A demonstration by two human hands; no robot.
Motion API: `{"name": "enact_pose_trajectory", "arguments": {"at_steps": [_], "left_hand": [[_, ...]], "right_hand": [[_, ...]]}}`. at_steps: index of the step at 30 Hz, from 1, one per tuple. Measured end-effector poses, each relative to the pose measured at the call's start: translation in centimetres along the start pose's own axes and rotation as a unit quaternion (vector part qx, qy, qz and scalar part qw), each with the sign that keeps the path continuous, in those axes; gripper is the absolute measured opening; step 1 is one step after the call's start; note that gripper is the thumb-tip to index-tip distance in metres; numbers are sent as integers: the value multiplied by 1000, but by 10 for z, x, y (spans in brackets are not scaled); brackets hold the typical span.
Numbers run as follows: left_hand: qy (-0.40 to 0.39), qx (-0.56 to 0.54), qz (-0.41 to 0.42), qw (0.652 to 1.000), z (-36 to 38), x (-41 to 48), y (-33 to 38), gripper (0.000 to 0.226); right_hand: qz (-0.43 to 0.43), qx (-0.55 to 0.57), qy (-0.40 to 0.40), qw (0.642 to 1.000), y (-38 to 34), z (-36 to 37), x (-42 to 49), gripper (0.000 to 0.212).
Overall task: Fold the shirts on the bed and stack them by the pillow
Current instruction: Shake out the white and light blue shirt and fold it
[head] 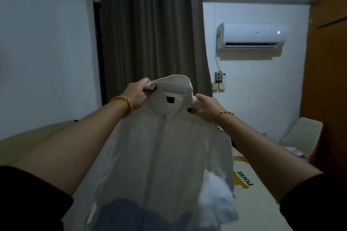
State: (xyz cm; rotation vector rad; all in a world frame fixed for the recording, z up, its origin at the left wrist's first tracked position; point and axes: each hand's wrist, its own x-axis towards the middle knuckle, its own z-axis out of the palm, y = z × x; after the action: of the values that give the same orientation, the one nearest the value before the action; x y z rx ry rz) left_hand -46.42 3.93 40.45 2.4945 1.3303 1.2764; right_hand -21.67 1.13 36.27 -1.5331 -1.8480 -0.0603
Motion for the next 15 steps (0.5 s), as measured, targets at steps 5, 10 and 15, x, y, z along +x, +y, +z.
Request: {"name": "enact_pose_trajectory", "arguments": {"at_steps": [5, 10, 15], "left_hand": [[-78, 153, 76, 982, -3, 1, -16, 44], [25, 145, 109, 983, 5, 3, -16, 19], [92, 11, 3, 996, 7, 10, -8, 22]], "right_hand": [[21, -37, 29, 999, 3, -7, 12, 25], [23, -45, 165, 985, 11, -11, 17, 40], [130, 25, 94, 987, 23, -10, 14, 61]]}}
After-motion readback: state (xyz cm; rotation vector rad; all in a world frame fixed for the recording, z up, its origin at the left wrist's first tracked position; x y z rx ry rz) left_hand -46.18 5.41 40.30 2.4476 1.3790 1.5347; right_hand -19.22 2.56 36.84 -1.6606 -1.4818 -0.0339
